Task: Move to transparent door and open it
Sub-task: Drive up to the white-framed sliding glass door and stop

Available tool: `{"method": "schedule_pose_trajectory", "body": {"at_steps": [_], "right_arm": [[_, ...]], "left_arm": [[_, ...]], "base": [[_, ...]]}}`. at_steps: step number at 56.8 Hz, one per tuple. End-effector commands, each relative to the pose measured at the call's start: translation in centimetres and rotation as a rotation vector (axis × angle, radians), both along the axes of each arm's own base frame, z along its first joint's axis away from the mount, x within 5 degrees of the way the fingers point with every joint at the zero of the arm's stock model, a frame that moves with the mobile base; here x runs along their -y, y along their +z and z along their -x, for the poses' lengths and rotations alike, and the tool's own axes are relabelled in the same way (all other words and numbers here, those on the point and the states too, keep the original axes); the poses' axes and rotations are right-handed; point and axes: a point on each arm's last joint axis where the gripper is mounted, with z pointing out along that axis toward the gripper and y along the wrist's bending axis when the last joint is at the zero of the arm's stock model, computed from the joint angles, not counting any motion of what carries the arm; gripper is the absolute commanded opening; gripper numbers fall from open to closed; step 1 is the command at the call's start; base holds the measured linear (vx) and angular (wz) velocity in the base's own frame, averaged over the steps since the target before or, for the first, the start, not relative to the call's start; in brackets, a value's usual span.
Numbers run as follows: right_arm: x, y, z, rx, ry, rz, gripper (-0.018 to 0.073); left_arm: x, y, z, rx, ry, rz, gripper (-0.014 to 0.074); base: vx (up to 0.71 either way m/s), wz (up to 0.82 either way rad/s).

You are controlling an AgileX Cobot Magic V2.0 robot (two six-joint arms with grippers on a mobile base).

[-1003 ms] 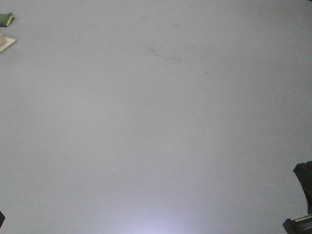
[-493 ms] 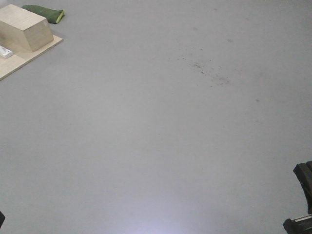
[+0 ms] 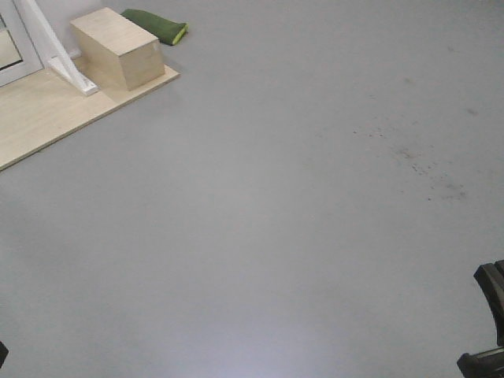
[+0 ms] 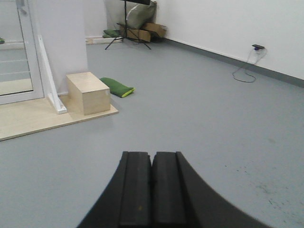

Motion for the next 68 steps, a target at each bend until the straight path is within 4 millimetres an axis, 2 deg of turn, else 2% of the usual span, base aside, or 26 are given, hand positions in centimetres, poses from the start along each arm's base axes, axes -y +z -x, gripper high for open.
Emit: {"method": "schedule_pose_trajectory", "body": {"at_steps": [1,68], "right_arm": [[0.07,0.72,0.02,0.096,-0.008,-0.014,-0.0001],[0.07,0.71,0.02,0.094,-0.008,-0.014,-0.0001]], "left_arm": [[0.0,0.51,-0.02,0.083,0.0,0.025,-0.0006],[0.0,0.51,-0.02,0.083,0.0,0.025,-0.0006]], "base": [[0.54,0.47],[0.55,0.42]]}}
